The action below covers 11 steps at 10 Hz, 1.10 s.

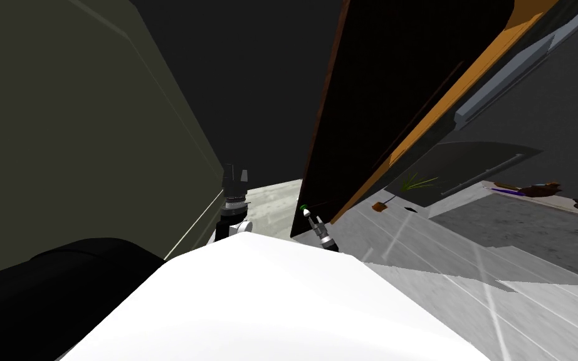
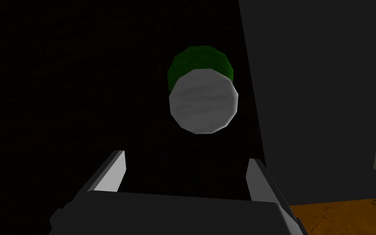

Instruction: Push the door open

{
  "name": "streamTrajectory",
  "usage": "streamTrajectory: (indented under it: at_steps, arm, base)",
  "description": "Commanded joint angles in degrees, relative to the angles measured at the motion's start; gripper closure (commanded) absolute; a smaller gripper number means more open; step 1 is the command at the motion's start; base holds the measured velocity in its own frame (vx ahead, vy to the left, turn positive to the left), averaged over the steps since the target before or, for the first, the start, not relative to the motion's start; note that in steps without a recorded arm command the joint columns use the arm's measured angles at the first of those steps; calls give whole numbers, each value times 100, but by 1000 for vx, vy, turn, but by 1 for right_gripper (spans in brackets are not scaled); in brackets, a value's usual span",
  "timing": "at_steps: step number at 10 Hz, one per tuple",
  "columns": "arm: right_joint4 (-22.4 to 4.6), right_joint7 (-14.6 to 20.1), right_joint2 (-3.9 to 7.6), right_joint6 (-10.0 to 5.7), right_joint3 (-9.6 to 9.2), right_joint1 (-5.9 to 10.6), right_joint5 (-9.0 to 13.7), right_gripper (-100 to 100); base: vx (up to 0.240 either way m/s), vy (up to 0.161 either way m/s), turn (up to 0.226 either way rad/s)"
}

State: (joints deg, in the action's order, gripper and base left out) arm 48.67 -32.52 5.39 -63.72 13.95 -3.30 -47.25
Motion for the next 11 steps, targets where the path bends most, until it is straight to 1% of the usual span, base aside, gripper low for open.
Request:
streamTrajectory:
  at_steps: [1, 4, 5, 8, 10, 11]
  arm:
    - [33, -242, 23, -74, 65, -70, -127, -100]
    - [145, -748, 74, -251, 223, -270, -441, -100]
    - [145, -791, 74, -251, 223, -270, -441, -100]
    - [236, -1239, 113, -396, 351, -433, -698, -100]
    - [274, -1425, 129, -456, 404, -501, -805, -100]
    - [253, -1360, 128, -438, 390, -475, -770, -100]
  base:
    - [-31, 12, -37]
    - [-44, 18, -87]
    - [-36, 16, -24]
    - [-35, 12, -59]
    - [-31, 8, -43]
    - [-12, 3, -7]
